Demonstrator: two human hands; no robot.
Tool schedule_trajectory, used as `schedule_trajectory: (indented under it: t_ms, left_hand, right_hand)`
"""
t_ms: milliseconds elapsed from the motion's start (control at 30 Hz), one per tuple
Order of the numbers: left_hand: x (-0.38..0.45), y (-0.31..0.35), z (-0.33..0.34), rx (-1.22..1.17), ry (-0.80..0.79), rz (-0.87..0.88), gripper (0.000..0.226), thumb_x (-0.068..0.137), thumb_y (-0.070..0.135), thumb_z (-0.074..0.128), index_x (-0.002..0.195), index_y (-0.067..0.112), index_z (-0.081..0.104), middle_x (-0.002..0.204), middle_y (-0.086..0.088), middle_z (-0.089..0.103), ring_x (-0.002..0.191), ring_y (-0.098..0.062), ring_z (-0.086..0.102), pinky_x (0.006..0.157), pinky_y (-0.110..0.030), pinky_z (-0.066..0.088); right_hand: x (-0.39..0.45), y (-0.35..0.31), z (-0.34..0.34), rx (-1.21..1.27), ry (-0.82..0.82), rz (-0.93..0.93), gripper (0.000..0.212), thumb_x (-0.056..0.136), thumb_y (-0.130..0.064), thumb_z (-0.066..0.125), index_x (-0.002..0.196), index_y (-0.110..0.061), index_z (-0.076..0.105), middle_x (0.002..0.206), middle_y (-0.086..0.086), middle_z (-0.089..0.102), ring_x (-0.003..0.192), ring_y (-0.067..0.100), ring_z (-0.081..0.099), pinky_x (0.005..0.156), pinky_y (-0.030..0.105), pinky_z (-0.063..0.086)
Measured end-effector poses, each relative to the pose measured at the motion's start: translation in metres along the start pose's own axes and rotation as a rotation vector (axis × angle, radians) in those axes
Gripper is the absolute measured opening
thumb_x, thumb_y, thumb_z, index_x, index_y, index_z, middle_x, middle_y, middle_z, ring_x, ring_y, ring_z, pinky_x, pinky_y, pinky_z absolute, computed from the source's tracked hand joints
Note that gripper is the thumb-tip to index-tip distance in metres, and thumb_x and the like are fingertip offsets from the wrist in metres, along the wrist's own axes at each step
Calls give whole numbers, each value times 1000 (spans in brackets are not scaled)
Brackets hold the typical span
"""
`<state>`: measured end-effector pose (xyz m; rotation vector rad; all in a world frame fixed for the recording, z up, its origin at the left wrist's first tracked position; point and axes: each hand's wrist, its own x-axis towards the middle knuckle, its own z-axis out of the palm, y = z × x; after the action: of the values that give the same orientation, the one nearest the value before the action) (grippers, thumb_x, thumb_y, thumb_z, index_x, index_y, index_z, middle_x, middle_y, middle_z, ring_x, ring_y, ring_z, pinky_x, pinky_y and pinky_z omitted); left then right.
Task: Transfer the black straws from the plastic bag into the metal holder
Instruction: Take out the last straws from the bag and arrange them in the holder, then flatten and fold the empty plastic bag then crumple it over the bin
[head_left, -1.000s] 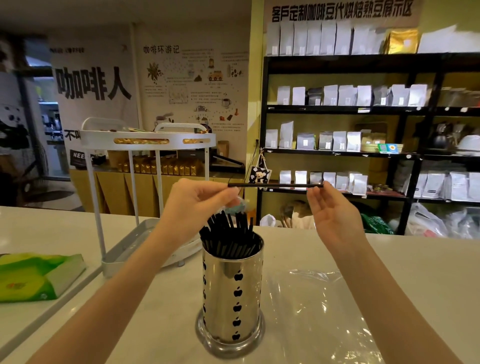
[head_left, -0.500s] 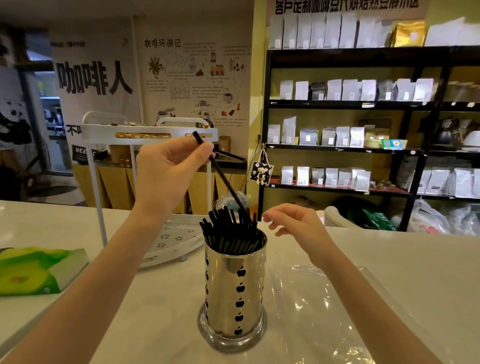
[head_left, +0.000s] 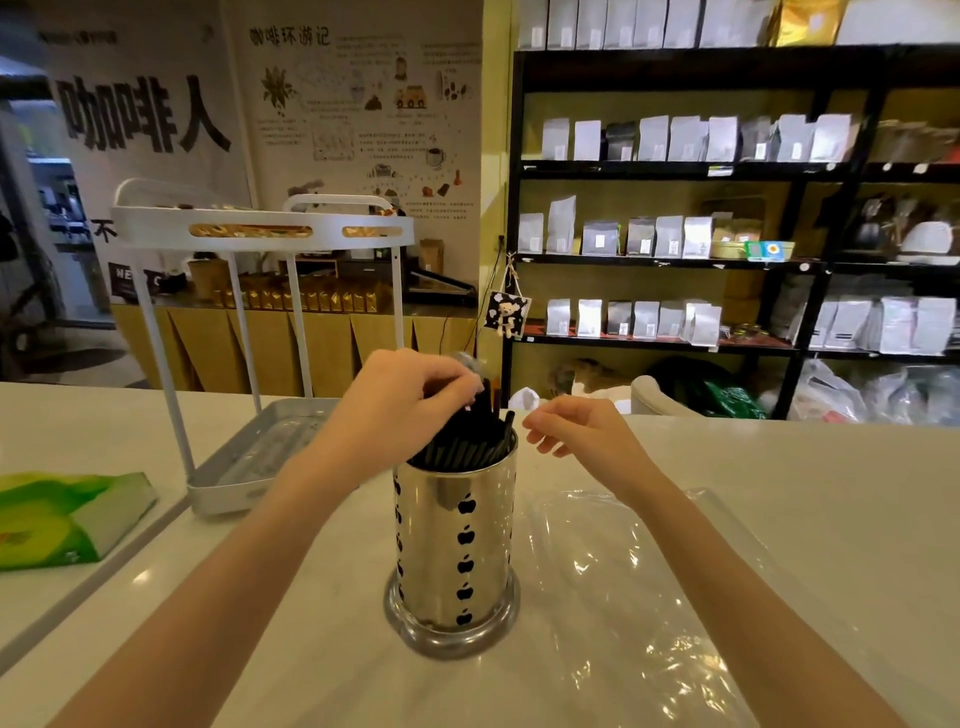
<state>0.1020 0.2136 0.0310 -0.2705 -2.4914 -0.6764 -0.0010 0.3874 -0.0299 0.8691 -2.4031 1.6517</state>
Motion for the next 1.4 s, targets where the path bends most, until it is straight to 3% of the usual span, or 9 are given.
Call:
schedule_trajectory:
  t_ms: [200, 300, 367, 467, 633, 933, 1100, 1233, 1400]
  left_hand:
    - [-24, 38, 16, -21, 452, 401, 27, 87, 21, 46, 96, 8, 68, 94, -6, 71, 89, -10, 62, 80, -23, 49]
    - [-60, 51, 64, -148, 244, 618, 25, 88, 15, 46, 92, 5, 68, 92, -7, 71, 88, -13, 62, 80, -24, 49]
    - [-82, 52, 99, -255, -66, 412, 34, 92, 26, 37, 110, 10, 61, 114, -3, 64, 108, -9, 53, 95, -24, 43]
    - [-102, 39, 147, -38, -463, 200, 65, 88, 53, 13, 143, 18, 16, 156, 2, 11, 141, -6, 2, 115, -23, -1]
    - [-106, 30, 171, 173, -695, 164, 65, 91, 52, 14, 143, 20, -11, 154, 1, -19, 138, -8, -23, 113, -30, -15]
    - [-110, 25, 182, 234, -722, 179, 84, 71, 65, -4, 144, 23, -8, 155, 3, -14, 141, -9, -15, 114, -32, -10]
    - [-110, 24, 185, 236, -713, 180, 95, 62, 71, -8, 144, 23, -7, 155, 3, -13, 141, -8, -13, 114, -31, -8]
    - [-110, 22, 183, 188, -711, 184, 113, 50, 85, -16, 144, 24, -2, 156, 4, -9, 141, -8, -10, 115, -32, -5]
    - [-112, 25, 180, 142, -579, 11, 87, 75, 73, 27, 144, 21, 12, 156, -8, 2, 143, -18, -1, 116, -37, 0]
  right_hand:
    - [3, -2, 0, 85, 70, -21, 17, 90, -18, 55, 77, -20, 67, 70, -2, 67, 62, 3, 62, 63, 19, 51]
    - [1, -4, -3, 210, 171, -32, 18, 90, -13, 54, 78, -15, 67, 68, 3, 65, 62, 13, 60, 60, 24, 50]
    - [0, -3, -6, 248, 265, -39, 18, 91, -12, 52, 80, -11, 66, 64, 2, 64, 55, 9, 57, 57, 22, 50]
    - [1, 4, -11, 188, 429, -33, 19, 92, -14, 50, 87, -4, 66, 62, 1, 61, 49, 2, 54, 53, 18, 49]
    - [-9, 20, -18, 113, 545, 16, 21, 93, -15, 49, 92, -1, 64, 63, -1, 59, 46, 0, 53, 49, 12, 46]
    - [-70, 59, -39, -110, 412, 195, 17, 88, -15, 51, 86, -6, 66, 64, 3, 63, 49, 6, 55, 49, 13, 45]
    - [-125, 78, -58, -194, 329, 333, 18, 86, -17, 53, 71, -22, 61, 64, -2, 63, 64, 16, 59, 74, 39, 51]
    - [-170, 82, -78, -441, 238, 359, 16, 88, -16, 52, 89, -9, 67, 87, 8, 70, 83, 25, 62, 79, 38, 47]
    - [-201, 87, -100, -870, 150, 467, 33, 89, -30, 51, 110, -6, 61, 119, 12, 58, 115, 31, 46, 92, 38, 39]
